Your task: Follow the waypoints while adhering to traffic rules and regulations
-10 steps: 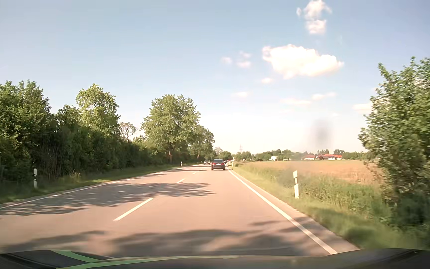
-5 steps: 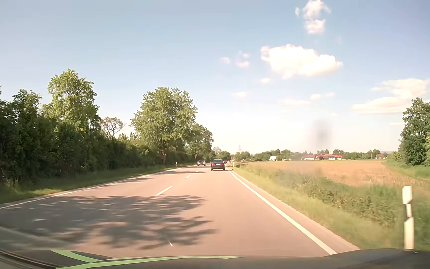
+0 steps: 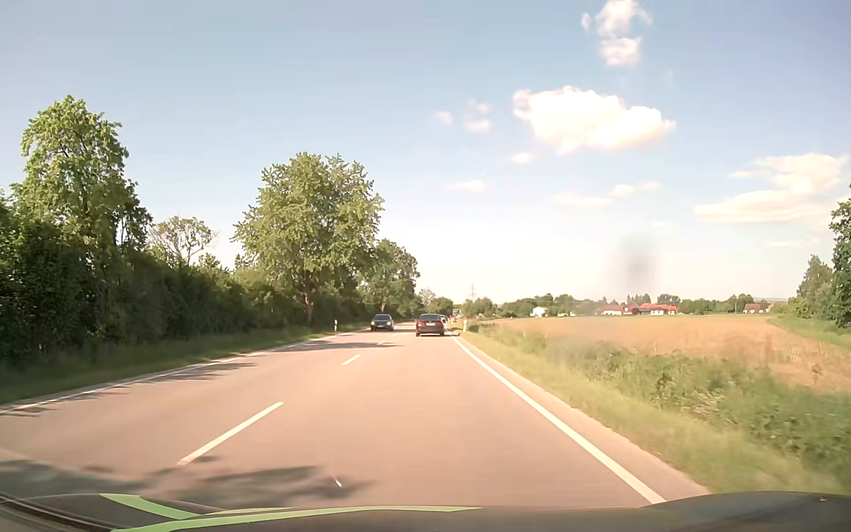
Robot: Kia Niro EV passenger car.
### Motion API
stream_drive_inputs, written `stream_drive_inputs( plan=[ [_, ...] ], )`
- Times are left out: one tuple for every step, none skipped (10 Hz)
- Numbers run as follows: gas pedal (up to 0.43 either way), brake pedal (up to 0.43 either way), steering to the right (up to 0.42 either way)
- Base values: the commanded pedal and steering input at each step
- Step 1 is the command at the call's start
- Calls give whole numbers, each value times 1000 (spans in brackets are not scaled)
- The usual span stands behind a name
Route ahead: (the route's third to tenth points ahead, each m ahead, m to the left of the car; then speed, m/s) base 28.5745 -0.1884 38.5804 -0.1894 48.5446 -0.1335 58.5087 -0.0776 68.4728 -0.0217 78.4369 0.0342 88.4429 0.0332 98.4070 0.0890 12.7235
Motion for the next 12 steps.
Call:
stream_drive_inputs(
  plan=[
    [0,0,3],
    [0,0,2],
    [0,0,2],
    [0,0,2],
    [0,0,2],
    [0,0,2],
    [0,0,2],
    [0,0,1],
    [0,0,1],
    [0,0,1],
    [0,0,1],
    [8,0,1]
  ],
)
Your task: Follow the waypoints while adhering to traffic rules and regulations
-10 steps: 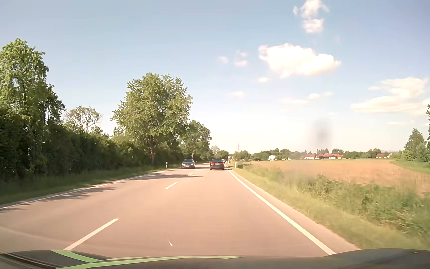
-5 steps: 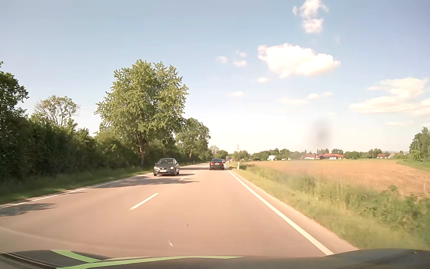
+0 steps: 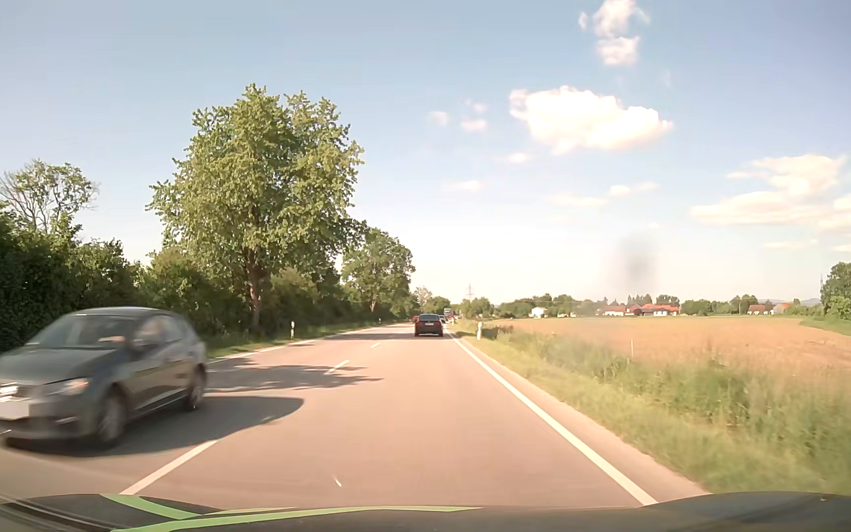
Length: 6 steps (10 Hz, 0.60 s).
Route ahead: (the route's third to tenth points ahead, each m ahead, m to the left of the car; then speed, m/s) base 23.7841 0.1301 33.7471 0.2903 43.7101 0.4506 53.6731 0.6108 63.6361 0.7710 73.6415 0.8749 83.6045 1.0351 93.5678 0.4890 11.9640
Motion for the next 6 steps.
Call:
stream_drive_inputs(
  plan=[
    [20,0,1],
    [20,0,1],
    [28,0,1],
    [39,0,1],
    [39,0,1],
    [47,0,1]
  ],
)
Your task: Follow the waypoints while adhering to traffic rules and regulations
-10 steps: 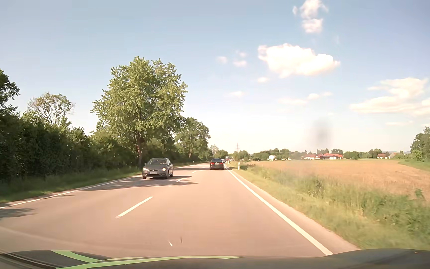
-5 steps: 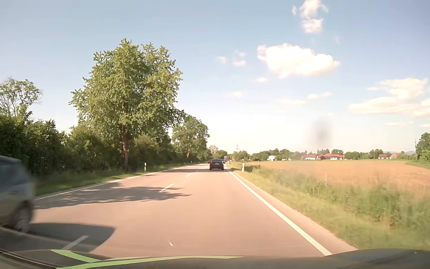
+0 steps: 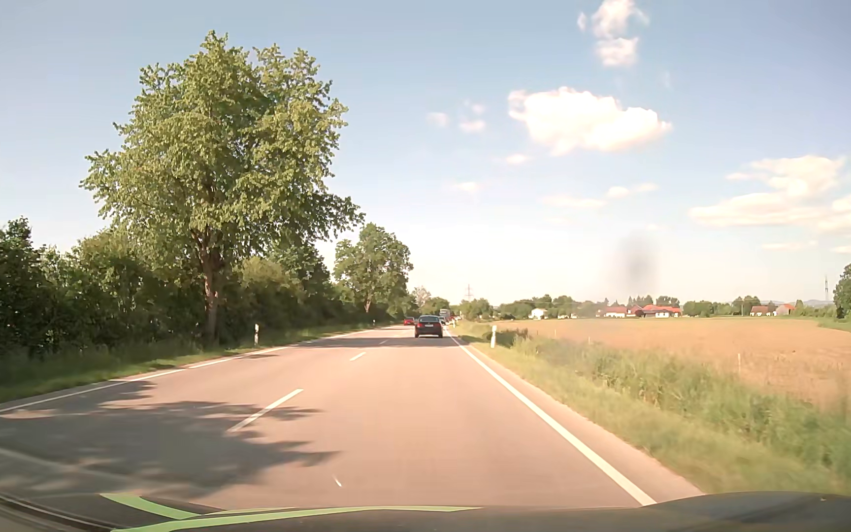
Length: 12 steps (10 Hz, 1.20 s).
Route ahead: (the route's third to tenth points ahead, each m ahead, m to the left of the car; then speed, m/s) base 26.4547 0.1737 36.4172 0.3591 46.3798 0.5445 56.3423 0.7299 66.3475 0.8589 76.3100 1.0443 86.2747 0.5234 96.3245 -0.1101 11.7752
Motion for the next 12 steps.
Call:
stream_drive_inputs(
  plan=[
    [59,0,1],
    [67,0,1],
    [67,0,1],
    [79,0,1],
    [79,0,1],
    [79,0,1],
    [87,0,1],
    [87,0,1],
    [87,0,1],
    [98,0,1],
    [98,0,1],
    [110,0,1]
  ],
)
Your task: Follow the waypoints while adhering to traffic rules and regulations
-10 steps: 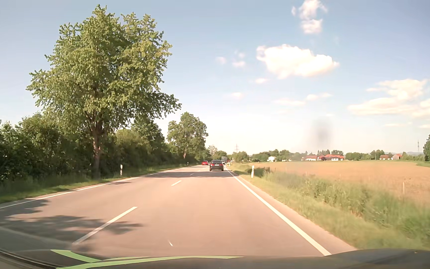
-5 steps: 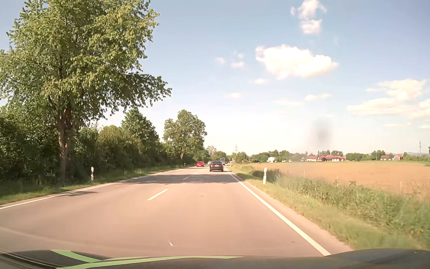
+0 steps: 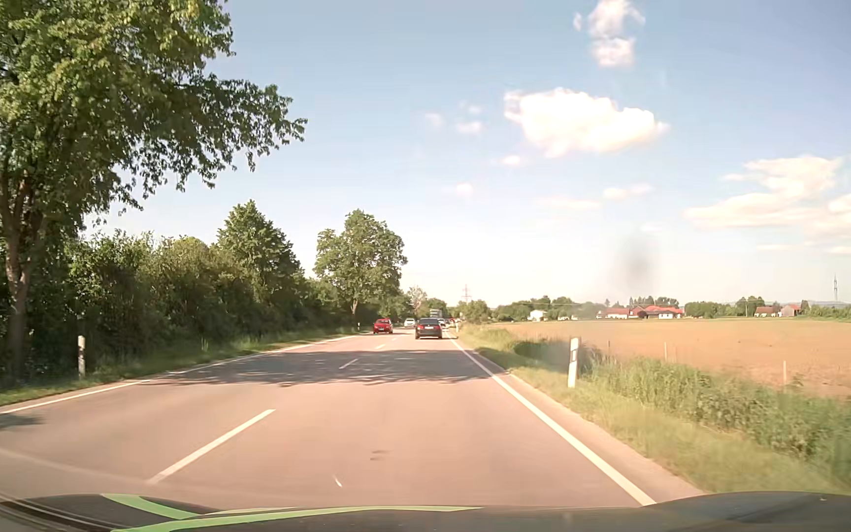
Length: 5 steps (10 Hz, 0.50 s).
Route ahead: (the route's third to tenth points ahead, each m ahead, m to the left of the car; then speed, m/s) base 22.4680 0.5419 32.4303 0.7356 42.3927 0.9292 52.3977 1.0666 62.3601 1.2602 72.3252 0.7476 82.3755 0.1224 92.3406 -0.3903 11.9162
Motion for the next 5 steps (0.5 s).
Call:
stream_drive_inputs(
  plan=[
    [110,0,1],
    [110,0,1],
    [110,0,1],
    [118,0,1],
    [118,0,1]
  ],
)
